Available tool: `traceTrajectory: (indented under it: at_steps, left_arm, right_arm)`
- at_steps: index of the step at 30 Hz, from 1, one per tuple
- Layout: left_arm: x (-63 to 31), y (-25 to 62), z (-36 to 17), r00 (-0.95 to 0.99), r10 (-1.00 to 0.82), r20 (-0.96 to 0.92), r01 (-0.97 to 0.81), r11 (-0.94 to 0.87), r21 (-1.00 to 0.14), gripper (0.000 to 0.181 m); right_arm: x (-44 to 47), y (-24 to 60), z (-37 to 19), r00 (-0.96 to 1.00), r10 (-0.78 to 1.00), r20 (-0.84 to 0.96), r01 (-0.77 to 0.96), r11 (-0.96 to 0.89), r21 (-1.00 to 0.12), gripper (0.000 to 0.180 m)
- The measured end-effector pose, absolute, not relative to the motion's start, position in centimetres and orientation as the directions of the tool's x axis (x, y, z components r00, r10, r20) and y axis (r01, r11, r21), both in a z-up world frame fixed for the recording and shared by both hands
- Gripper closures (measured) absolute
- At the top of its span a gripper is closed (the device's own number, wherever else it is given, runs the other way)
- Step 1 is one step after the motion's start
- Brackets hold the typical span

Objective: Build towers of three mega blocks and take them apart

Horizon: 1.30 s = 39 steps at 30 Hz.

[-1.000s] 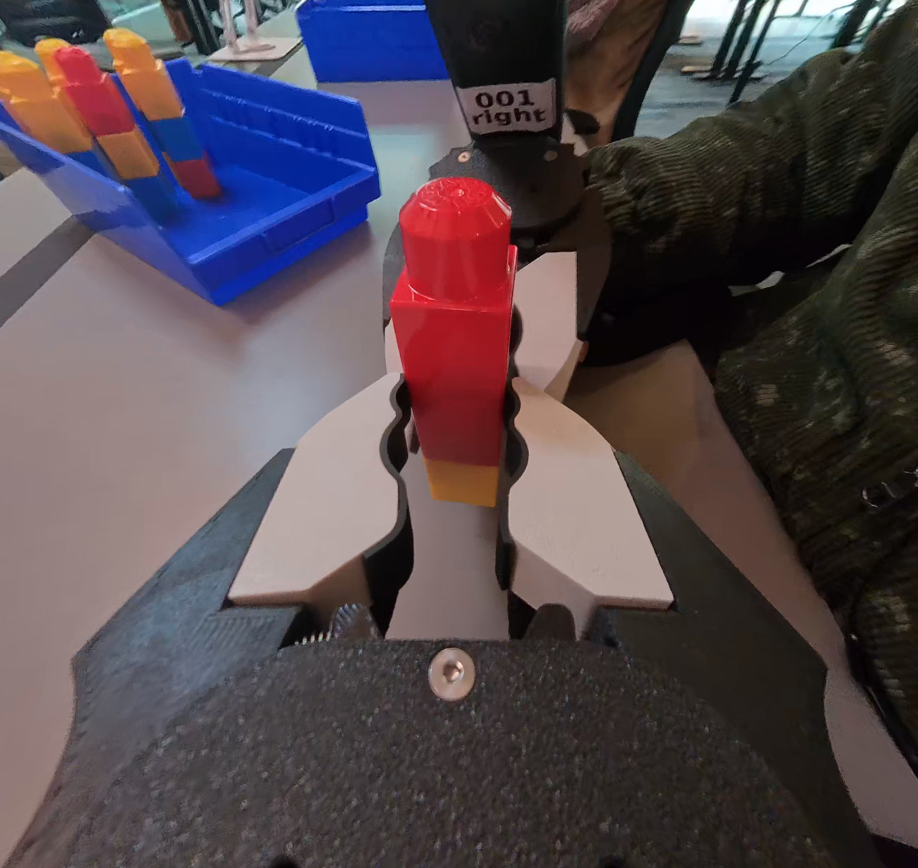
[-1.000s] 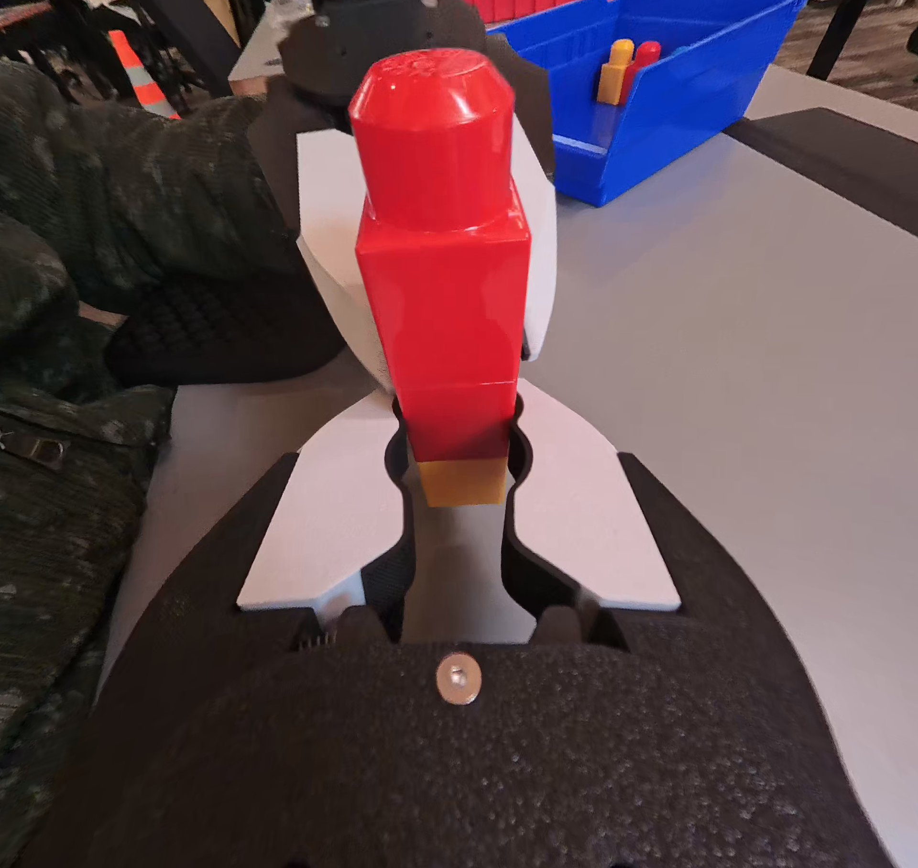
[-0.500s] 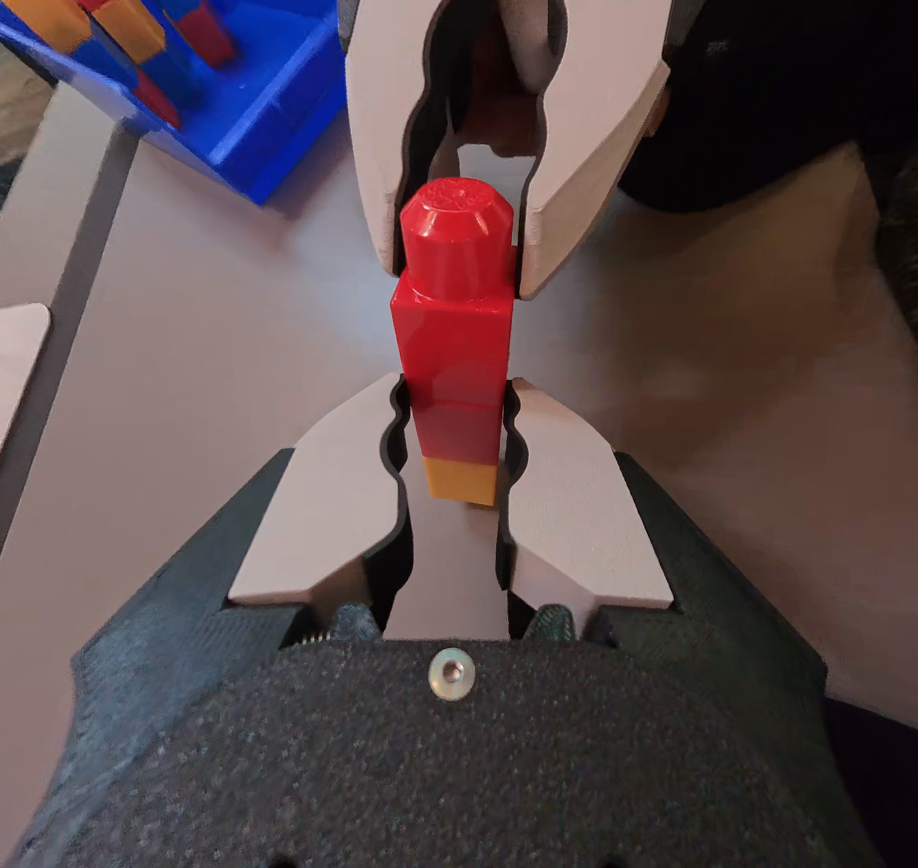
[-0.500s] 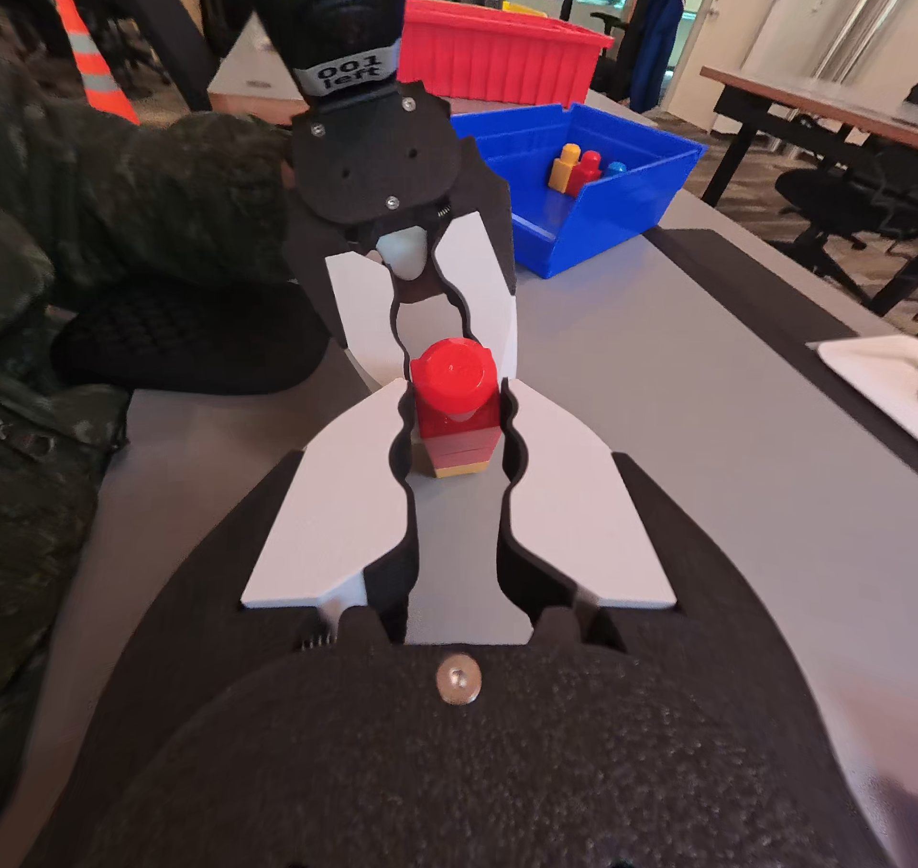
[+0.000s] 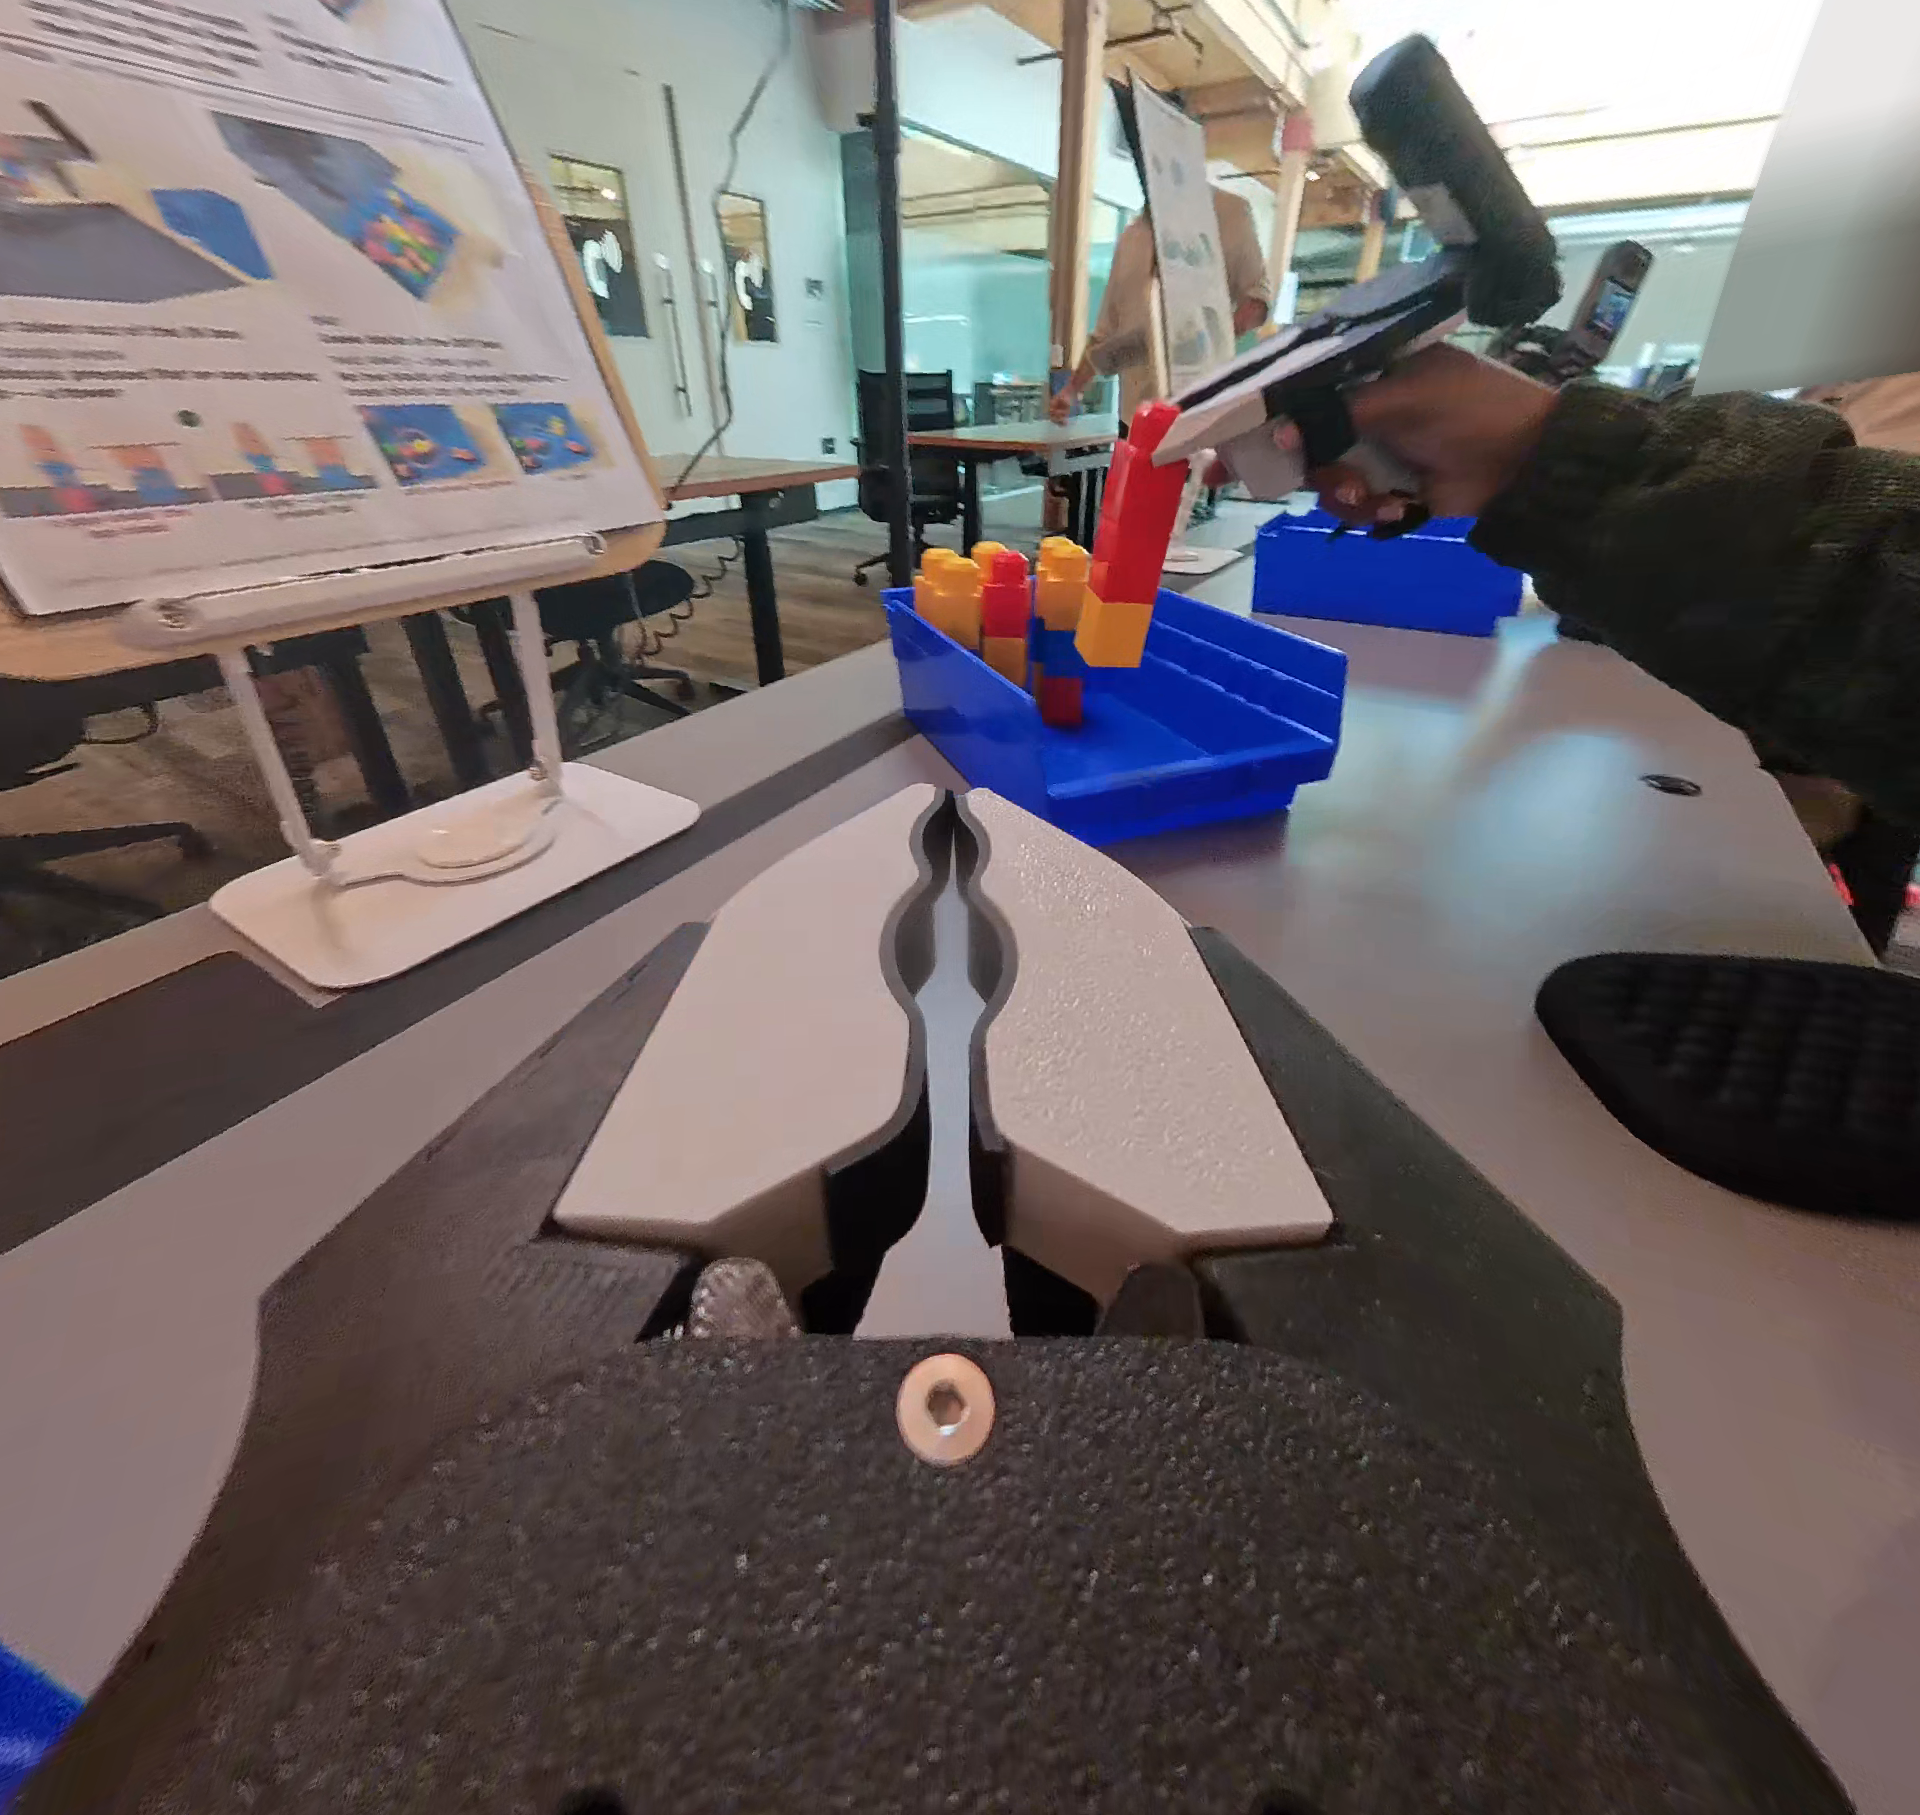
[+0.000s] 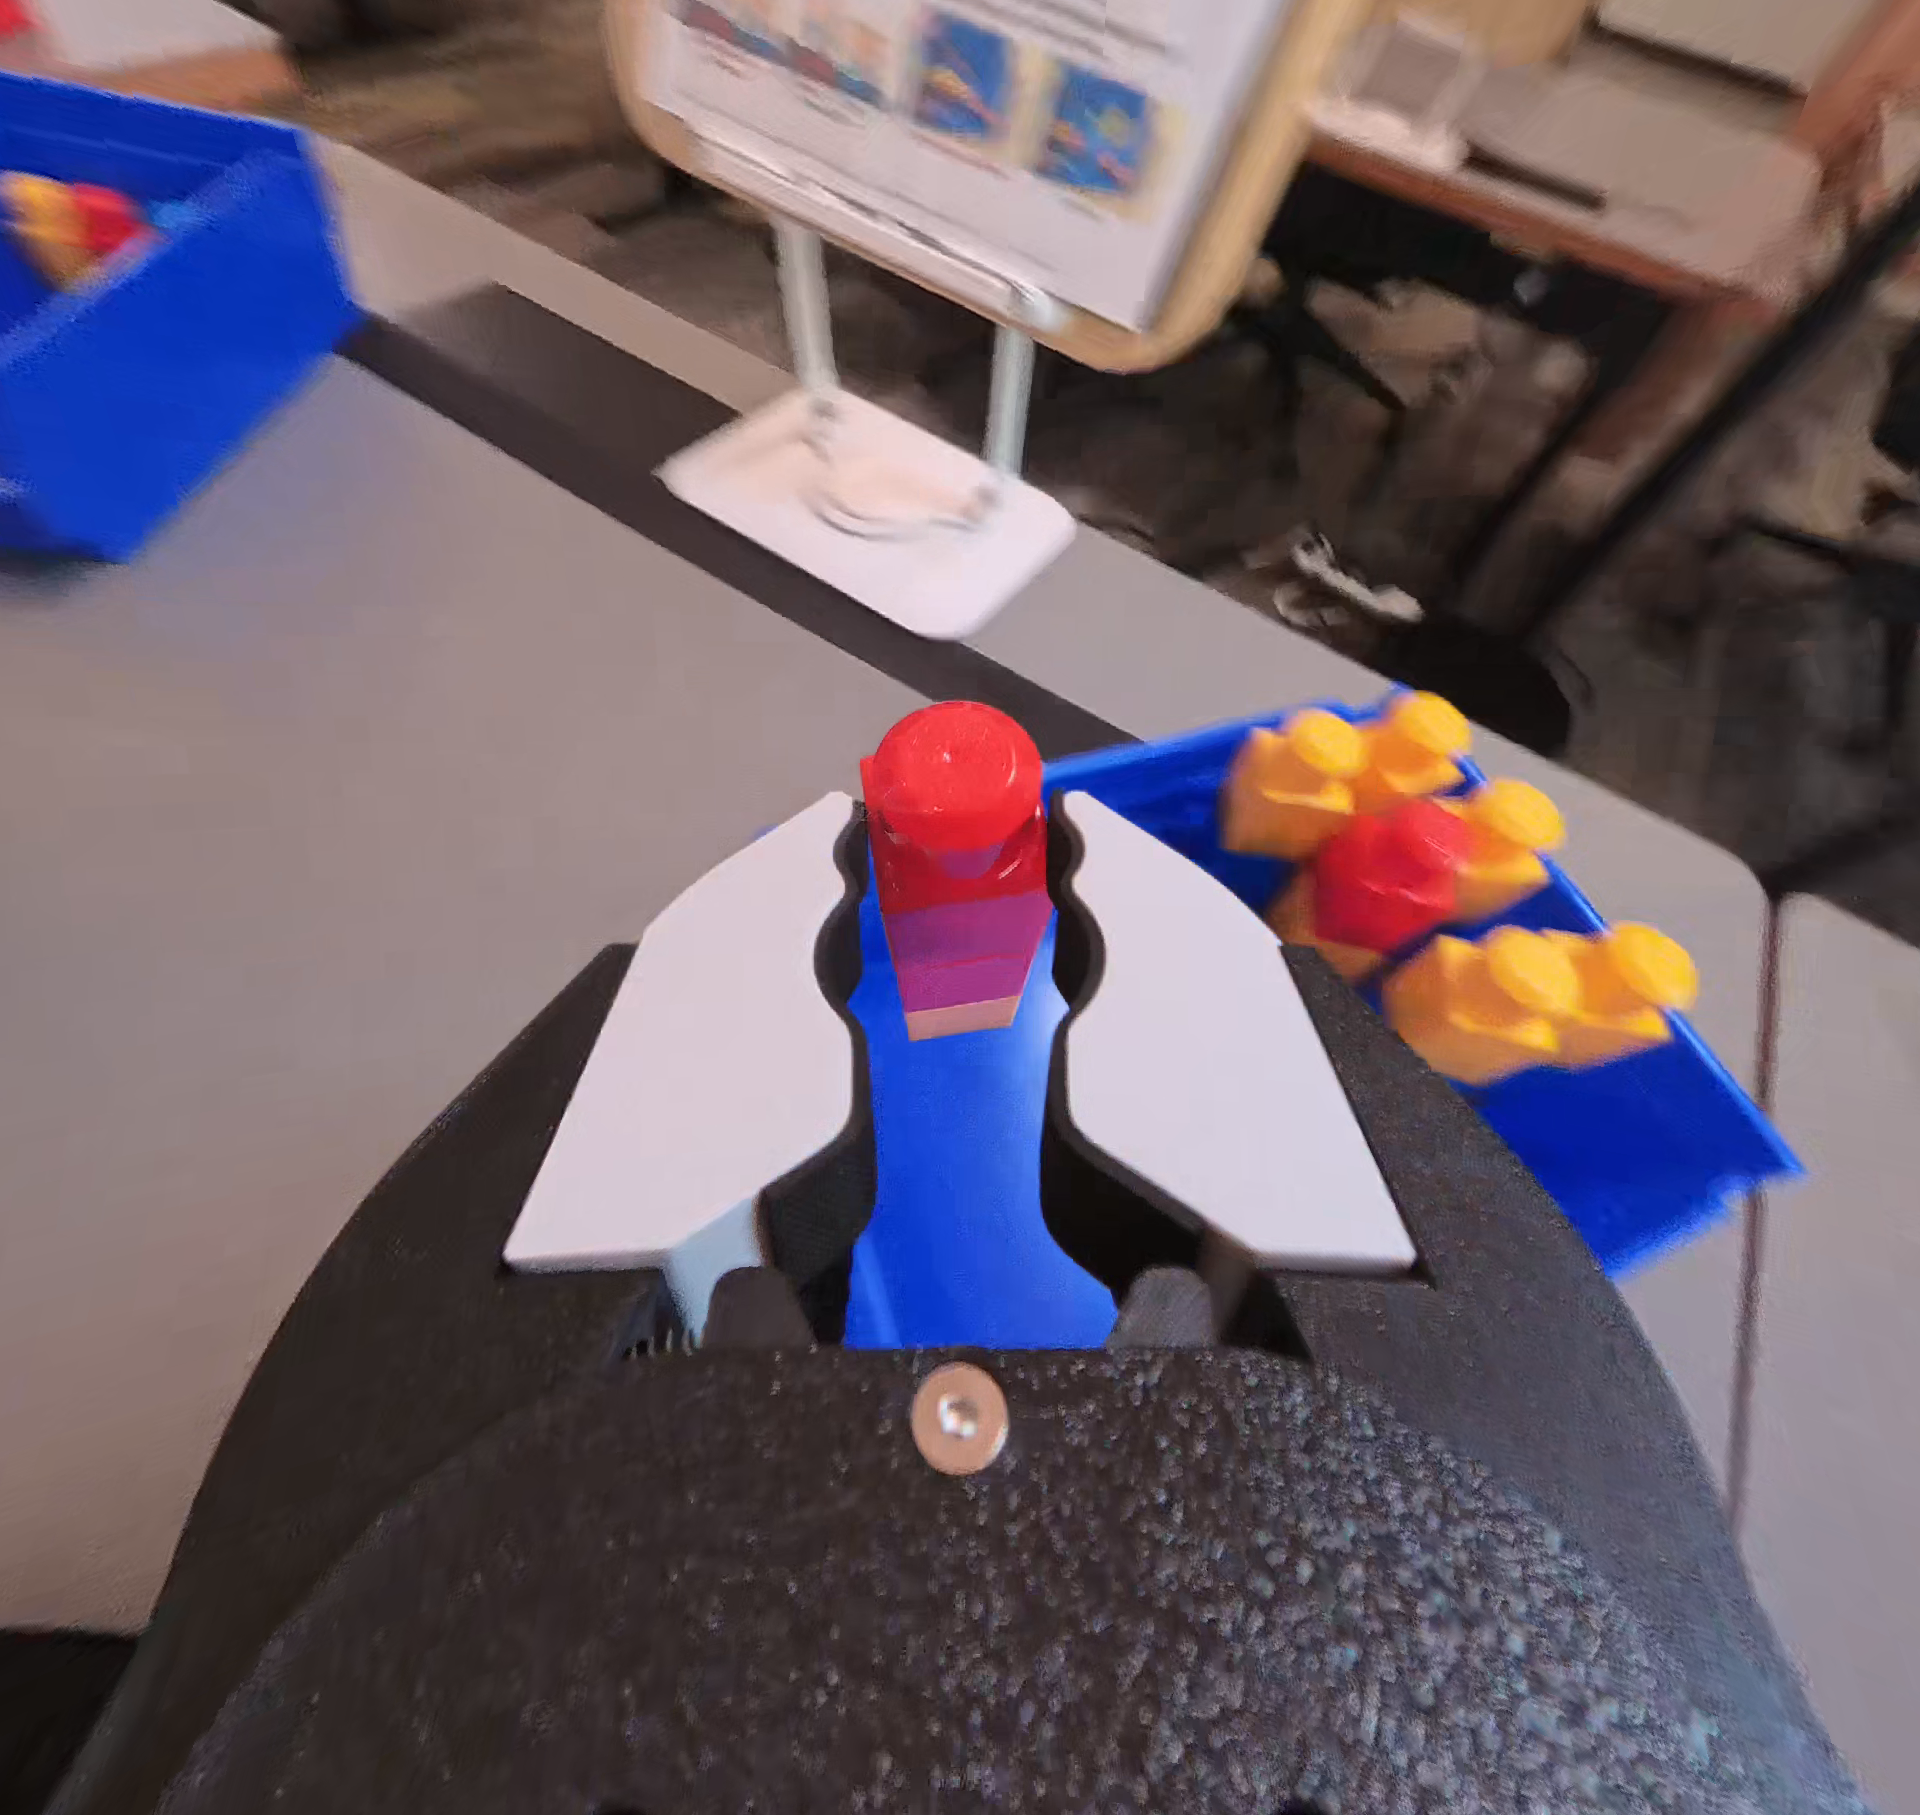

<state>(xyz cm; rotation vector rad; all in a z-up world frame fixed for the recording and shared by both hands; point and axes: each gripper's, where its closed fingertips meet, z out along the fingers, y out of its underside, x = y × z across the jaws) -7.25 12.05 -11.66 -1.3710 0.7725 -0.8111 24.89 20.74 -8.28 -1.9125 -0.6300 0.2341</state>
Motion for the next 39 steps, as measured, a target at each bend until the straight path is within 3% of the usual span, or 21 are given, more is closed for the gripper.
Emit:
traceTrajectory:
  at_steps: [4, 11, 25, 29, 32, 36, 39]
  left_arm:
    - [-7.6, 12.8, -12.0, 0.544, -0.839, 0.019, 0.053, 0.011, -0.999, 0.181]
    - [-8.3, 13.5, -12.8, 0.583, -0.812, -0.021, 0.020, 0.041, -0.999, 0.181]
    - [-8.8, 13.9, -13.6, 0.596, -0.799, -0.075, -0.029, 0.072, -0.997, 0.181]
    - [-9.5, 14.3, -13.2, 0.619, -0.782, -0.069, -0.025, 0.068, -0.997, 0.180]
    - [-11.2, 15.1, -12.4, 0.653, -0.756, -0.046, -0.018, 0.046, -0.999, 0.181]
    - [-16.5, 17.5, -10.5, 0.781, -0.624, -0.043, -0.021, 0.042, -0.999, 0.181]
    - [-22.8, 20.3, -9.1, 0.893, -0.450, -0.030, -0.028, 0.010, -1.000, 0.181]
  right_arm:
    - [30.3, 26.6, -11.8, 0.920, 0.388, 0.049, 0.238, -0.458, -0.856, 0.146]
    - [29.3, 32.4, -18.4, 0.930, 0.365, 0.034, 0.258, -0.588, -0.767, 0.146]
    - [28.8, 34.2, -18.8, 0.942, 0.332, 0.052, 0.249, -0.585, -0.772, 0.140]
    - [29.0, 33.5, -16.7, 0.949, 0.303, 0.088, 0.245, -0.528, -0.813, 0.131]
    - [27.5, 31.6, -12.4, 0.947, 0.297, 0.120, 0.232, -0.377, -0.896, 0.129]
    - [19.7, 24.4, -7.6, 0.881, 0.470, -0.046, 0.059, -0.205, -0.977, 0.130]
    - [13.6, 18.2, -8.1, 0.776, 0.611, -0.155, -0.025, -0.217, -0.976, 0.131]
